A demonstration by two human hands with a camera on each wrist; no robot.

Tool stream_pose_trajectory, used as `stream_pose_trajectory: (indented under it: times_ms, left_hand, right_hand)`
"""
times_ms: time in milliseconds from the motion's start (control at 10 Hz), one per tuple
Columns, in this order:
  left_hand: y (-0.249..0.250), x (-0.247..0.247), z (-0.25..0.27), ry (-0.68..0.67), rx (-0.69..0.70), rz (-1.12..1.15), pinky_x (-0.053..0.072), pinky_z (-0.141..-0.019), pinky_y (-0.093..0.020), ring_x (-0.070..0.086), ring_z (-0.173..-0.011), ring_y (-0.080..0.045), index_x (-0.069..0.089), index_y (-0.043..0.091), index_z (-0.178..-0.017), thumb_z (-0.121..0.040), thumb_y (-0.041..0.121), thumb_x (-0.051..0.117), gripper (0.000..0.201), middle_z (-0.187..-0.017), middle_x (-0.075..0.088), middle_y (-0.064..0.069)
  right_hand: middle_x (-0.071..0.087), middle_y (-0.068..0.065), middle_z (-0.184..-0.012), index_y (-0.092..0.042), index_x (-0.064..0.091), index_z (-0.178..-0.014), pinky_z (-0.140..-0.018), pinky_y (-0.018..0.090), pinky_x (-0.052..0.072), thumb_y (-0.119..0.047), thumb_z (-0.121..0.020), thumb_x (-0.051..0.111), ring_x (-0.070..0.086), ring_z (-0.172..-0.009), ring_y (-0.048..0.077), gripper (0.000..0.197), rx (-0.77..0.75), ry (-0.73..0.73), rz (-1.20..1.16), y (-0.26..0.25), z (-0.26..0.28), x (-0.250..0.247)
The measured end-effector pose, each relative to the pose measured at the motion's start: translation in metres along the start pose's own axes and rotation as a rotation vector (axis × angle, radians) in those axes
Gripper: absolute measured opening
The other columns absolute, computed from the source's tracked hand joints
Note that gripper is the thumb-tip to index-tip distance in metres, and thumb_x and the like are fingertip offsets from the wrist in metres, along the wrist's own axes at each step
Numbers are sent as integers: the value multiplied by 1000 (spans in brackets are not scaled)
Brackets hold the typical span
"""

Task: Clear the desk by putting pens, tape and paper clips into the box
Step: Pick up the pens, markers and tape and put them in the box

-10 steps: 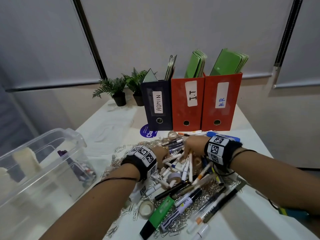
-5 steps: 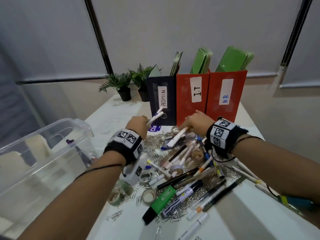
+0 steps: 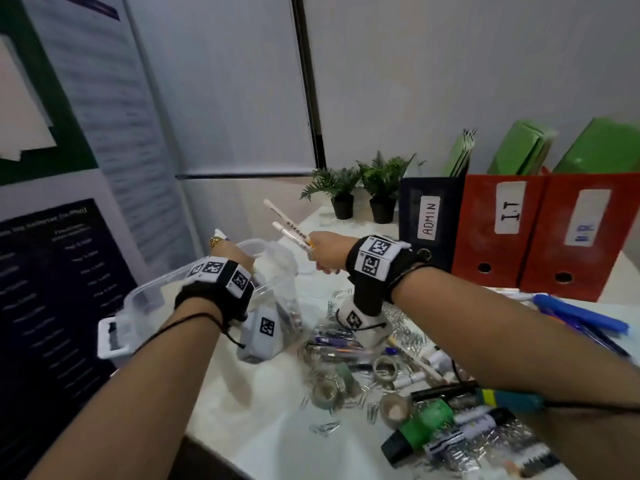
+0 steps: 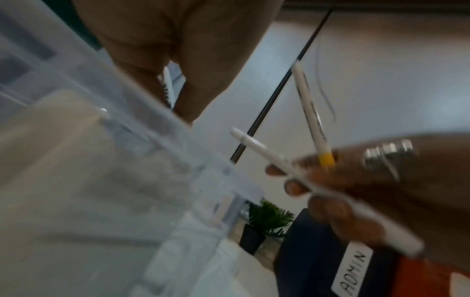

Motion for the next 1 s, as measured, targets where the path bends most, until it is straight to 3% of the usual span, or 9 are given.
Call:
stream_pose_trajectory:
  times_ms: [100, 200, 300, 400, 500, 600, 700, 800, 1000]
  left_hand:
    - [-17, 17, -18, -58, -30, -36, 48, -92, -38, 58, -112, -35, 52, -9, -121, -87, 15, 59, 42, -120, 59, -23]
    - [-17, 17, -23, -52, 52, -178, 50, -91, -36, 60, -108, -29, 57, 6, -111, -84, 29, 58, 36, -116, 62, -13]
    - [-21, 25, -29, -156, 121, -310, 51, -91, -39, 60, -105, -29, 60, 13, -104, -85, 34, 60, 28, -115, 62, -9]
    - [-16, 18, -22, -150, 146, -364, 48, -94, -38, 58, -108, -33, 59, 6, -114, -89, 16, 53, 28, -116, 62, -14]
    - [-24, 15, -18, -85, 180, -370, 38, -102, -34, 47, -124, -30, 51, 4, -129, -91, 5, 46, 38, -133, 52, -15]
    - [-42, 18, -19, -98, 232, -476, 28, -112, -42, 31, -136, -28, 44, 16, -137, -90, 22, 44, 48, -146, 37, -9]
    - [-45, 19, -11, -183, 248, -586, 19, -116, -41, 25, -139, -29, 38, 12, -141, -96, 20, 34, 46, -149, 34, -12]
    - [-37, 18, -2, -216, 306, -582, 23, -114, -35, 31, -135, -30, 39, 4, -138, -98, 11, 32, 41, -145, 37, -16]
    - [-40, 14, 3, -246, 280, -515, 19, -115, -42, 24, -138, -32, 34, 6, -142, -97, 10, 30, 45, -149, 30, -14]
  right_hand:
    - [52, 1, -69, -18, 36, -61, -44, 10, 44, -8, -95, 43, 48, -56, 11, 35, -5, 26, -105, -28, -23, 23]
    - [66, 17, -101, -15, 43, -63, -80, 29, 57, -10, -91, 49, 59, -78, 22, 29, -2, 149, -215, -44, -42, 34]
    - [69, 20, -104, -6, 59, -73, -80, 37, 56, -10, -88, 56, 67, -94, 30, 16, 29, 232, -131, -53, -51, 38]
    - [70, 19, -102, 0, 64, -81, -55, 24, 42, -14, -89, 56, 65, -99, 31, 18, 28, 278, 20, -52, -56, 44]
    - [68, 16, -106, -1, 65, -102, -57, 23, 38, -18, -89, 57, 62, -101, 30, 23, -70, 284, 200, -53, -53, 50]
    - [66, 13, -113, -2, 63, -114, -85, 28, 47, -10, -90, 53, 60, -109, 28, 27, -145, 240, 327, -56, -50, 56]
    - [64, 12, -119, -3, 63, -117, -94, 31, 48, -7, -92, 47, 58, -113, 29, 29, -157, 140, 404, -58, -53, 62]
    - [63, 12, -123, -3, 63, -118, -100, 34, 47, -8, -91, 46, 58, -115, 27, 32, -142, 73, 416, -62, -61, 61]
    - [69, 11, -110, -5, 72, -104, -95, 24, 46, -3, -85, 51, 61, -106, 22, 29, -240, 300, 130, -51, -63, 60]
Point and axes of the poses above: each hand's wrist, its own z-axis away from the middle knuckle, its own x-axis out of the palm, y = z × x, the point moved 1 cm from there along -z, towards the middle knuckle
